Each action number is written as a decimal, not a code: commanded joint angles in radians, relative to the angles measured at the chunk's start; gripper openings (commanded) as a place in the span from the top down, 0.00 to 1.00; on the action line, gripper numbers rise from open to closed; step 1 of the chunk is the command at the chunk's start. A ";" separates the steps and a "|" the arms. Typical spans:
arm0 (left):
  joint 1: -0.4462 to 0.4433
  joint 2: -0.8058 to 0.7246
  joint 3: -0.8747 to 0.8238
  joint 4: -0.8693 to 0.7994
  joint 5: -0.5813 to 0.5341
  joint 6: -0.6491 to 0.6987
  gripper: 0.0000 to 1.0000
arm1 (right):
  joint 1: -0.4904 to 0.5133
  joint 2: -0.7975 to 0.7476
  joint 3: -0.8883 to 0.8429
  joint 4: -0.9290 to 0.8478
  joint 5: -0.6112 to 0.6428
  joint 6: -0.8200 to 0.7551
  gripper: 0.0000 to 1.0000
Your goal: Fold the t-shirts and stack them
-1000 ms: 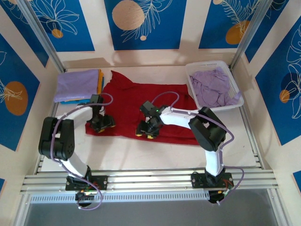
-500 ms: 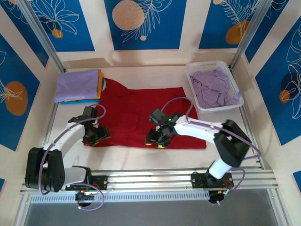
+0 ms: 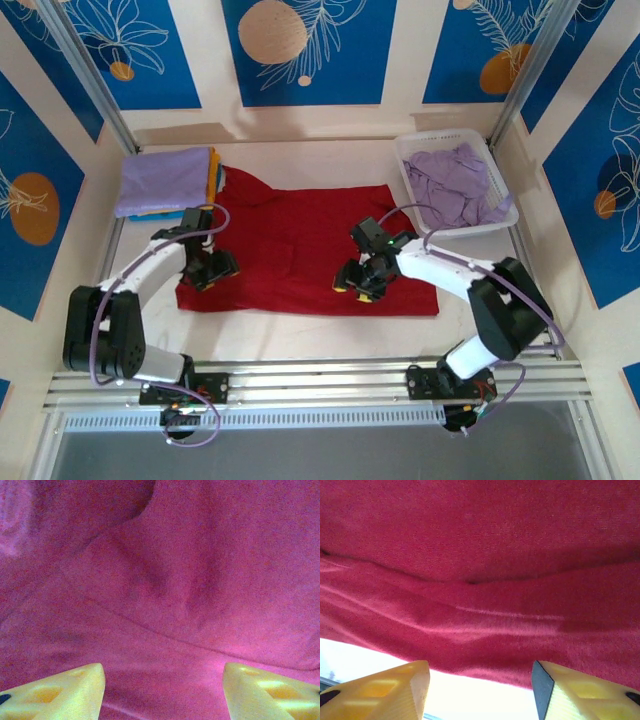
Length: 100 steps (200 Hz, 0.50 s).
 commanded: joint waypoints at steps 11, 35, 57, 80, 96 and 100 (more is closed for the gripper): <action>0.002 0.070 -0.004 0.027 0.028 -0.013 0.35 | -0.001 0.102 0.033 0.025 -0.069 -0.042 0.43; 0.002 0.083 -0.041 0.053 0.025 -0.032 0.35 | 0.010 0.150 0.033 0.030 -0.084 -0.048 0.44; 0.002 0.066 -0.075 0.048 -0.004 -0.035 0.34 | 0.031 0.173 0.027 0.018 -0.088 -0.050 0.45; 0.006 0.029 -0.114 0.027 -0.037 -0.034 0.33 | 0.057 0.173 -0.002 0.029 -0.111 -0.033 0.45; 0.005 0.000 -0.130 -0.005 -0.070 -0.027 0.32 | 0.075 0.166 -0.020 0.020 -0.118 -0.021 0.45; 0.008 -0.011 -0.135 -0.010 -0.075 -0.025 0.32 | 0.080 0.162 -0.022 0.016 -0.119 -0.019 0.45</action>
